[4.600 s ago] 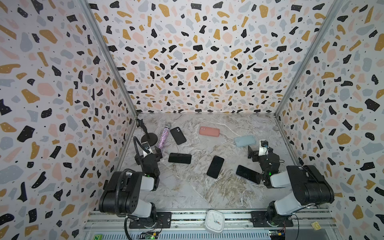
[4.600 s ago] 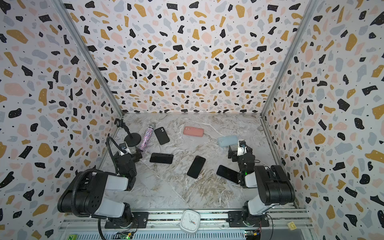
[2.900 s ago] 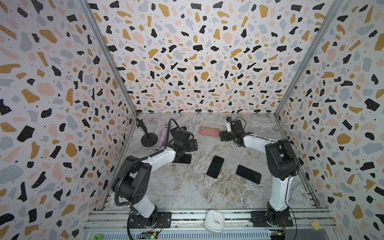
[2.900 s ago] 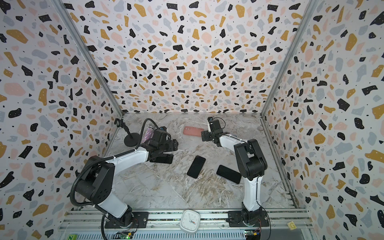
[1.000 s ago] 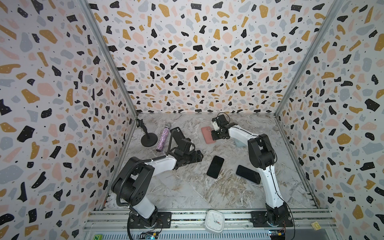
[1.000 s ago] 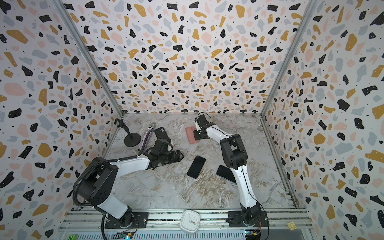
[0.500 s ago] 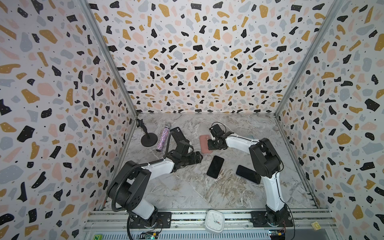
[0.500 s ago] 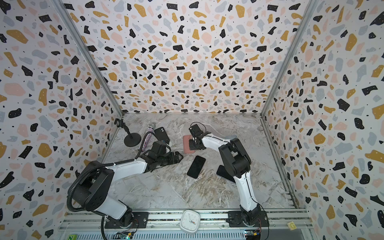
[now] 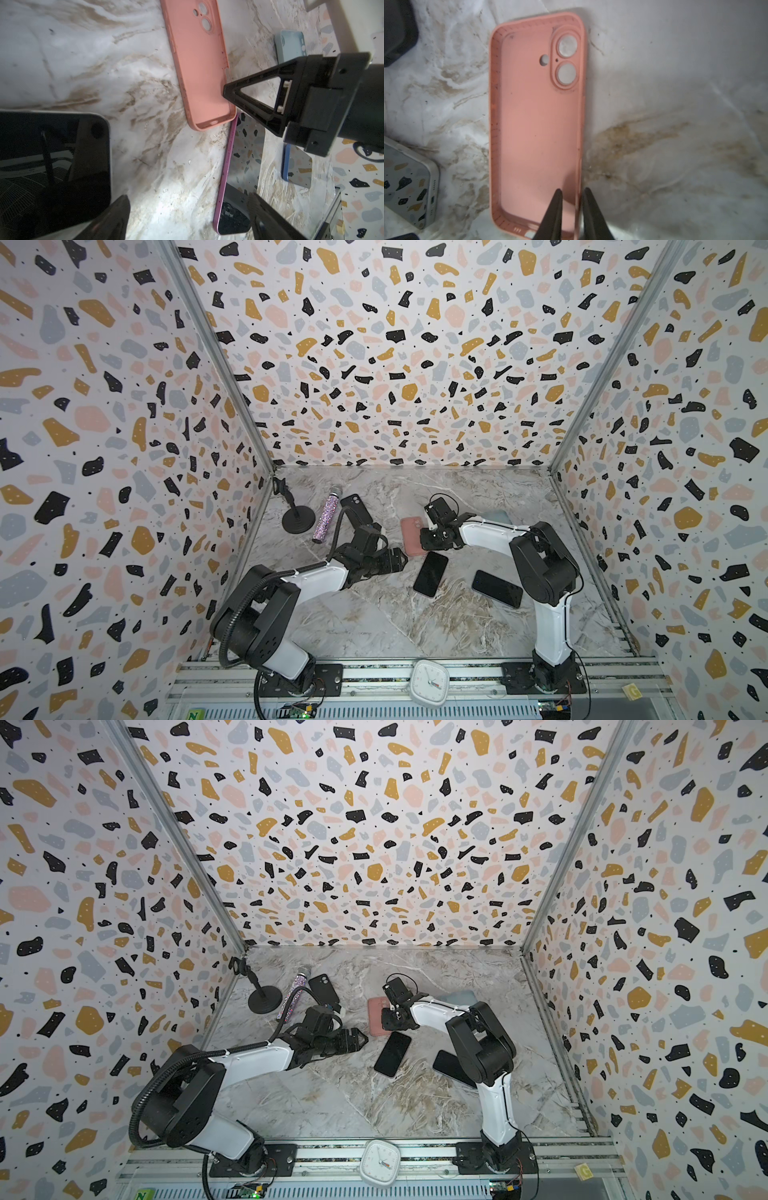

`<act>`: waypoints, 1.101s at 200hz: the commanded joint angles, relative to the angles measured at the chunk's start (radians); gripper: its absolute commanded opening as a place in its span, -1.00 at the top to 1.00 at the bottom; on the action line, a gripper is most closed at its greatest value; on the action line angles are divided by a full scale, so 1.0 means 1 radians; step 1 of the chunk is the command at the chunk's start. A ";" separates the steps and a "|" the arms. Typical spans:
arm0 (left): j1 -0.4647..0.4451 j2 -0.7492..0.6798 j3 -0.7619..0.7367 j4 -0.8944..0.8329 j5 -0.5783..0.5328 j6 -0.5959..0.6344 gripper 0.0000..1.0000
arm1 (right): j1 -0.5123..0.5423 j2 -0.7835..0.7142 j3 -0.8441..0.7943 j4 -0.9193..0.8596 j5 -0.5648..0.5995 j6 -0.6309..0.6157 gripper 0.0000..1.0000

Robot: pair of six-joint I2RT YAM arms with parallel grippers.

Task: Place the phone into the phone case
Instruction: 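Bring both grippers to the pink-framed phone and close the right gripper on it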

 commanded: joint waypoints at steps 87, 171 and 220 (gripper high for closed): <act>-0.164 0.086 0.043 0.020 0.018 -0.005 -0.73 | -0.006 -0.428 -0.327 0.020 -0.049 -0.150 0.22; -0.245 0.199 0.135 -0.035 0.020 0.005 -0.64 | -0.102 -0.599 -0.532 0.089 -0.107 -0.201 0.09; -0.301 0.233 0.195 -0.078 0.041 0.020 -0.63 | -0.151 -0.641 -0.586 0.110 -0.126 -0.207 -0.06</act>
